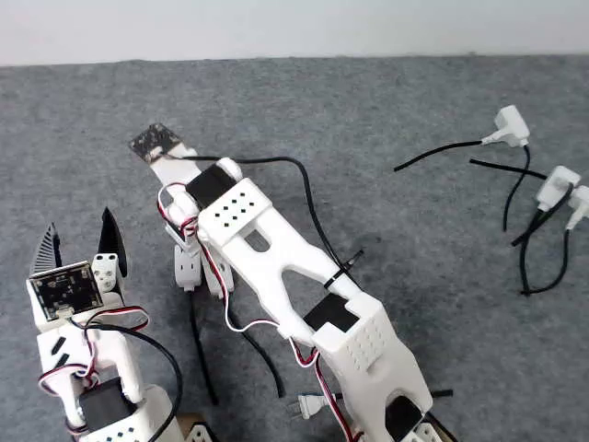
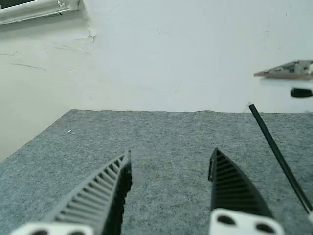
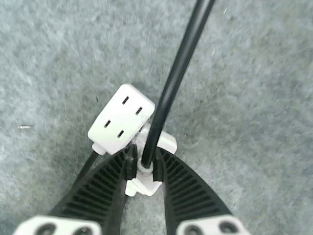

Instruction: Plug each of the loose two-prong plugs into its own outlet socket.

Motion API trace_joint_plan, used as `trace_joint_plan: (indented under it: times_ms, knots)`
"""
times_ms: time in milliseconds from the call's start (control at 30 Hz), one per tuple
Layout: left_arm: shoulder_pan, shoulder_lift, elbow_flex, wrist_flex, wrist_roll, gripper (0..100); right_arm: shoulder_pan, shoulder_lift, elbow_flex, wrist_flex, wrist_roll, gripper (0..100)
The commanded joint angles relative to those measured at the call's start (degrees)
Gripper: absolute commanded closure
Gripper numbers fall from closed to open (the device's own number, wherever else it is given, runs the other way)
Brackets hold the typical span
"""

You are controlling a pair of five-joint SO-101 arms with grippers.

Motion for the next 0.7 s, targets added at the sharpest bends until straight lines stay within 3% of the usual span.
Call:
trace_joint_plan:
  times_ms: [0,667]
  knots:
    - [1.05,0.09,0.04,-2.02,0.18,76,1.8,-7.34,-4.31,0.13,0.79,99.1]
    - [21.63,0.09,-5.41,0.53,0.44,75,5.93,-25.27,-4.57,-0.22,3.69,99.1]
